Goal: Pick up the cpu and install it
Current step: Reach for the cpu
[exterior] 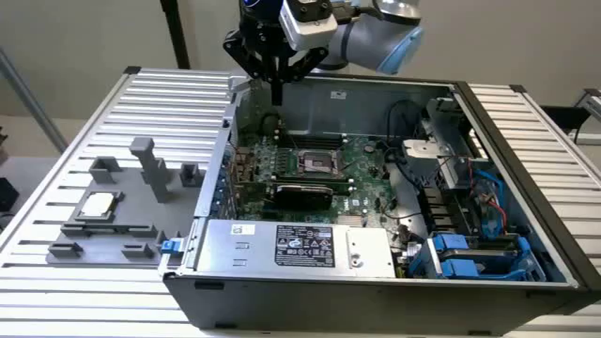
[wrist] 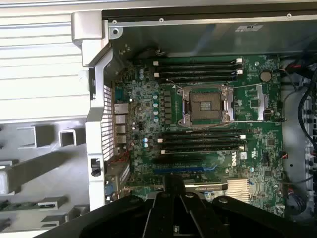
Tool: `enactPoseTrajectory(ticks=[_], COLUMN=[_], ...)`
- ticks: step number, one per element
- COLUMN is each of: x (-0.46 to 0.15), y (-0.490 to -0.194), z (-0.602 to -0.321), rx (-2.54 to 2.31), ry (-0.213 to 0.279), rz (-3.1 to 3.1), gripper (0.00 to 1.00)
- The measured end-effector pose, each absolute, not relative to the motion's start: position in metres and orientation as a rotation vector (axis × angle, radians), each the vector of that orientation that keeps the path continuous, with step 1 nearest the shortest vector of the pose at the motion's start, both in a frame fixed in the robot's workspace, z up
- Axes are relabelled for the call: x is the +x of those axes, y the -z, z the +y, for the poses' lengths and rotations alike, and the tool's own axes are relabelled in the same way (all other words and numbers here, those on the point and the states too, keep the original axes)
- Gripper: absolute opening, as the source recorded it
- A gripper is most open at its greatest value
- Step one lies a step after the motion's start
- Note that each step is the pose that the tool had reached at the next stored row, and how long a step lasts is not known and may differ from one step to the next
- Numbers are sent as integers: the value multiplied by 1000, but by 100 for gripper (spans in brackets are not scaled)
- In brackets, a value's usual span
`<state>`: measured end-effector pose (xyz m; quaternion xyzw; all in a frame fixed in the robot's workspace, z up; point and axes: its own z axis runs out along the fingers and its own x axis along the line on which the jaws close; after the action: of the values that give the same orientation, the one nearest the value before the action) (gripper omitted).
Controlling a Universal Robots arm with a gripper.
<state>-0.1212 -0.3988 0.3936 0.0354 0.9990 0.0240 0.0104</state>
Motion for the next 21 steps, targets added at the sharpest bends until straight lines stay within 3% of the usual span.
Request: enactPoseTrajectory(ticks=[11, 21], x=[-121, -164], y=[-394, -394], z=[-399, -403], rx=[110, 110], ry=[-75, -75], rz=[3118, 3118], gripper=[12, 12])
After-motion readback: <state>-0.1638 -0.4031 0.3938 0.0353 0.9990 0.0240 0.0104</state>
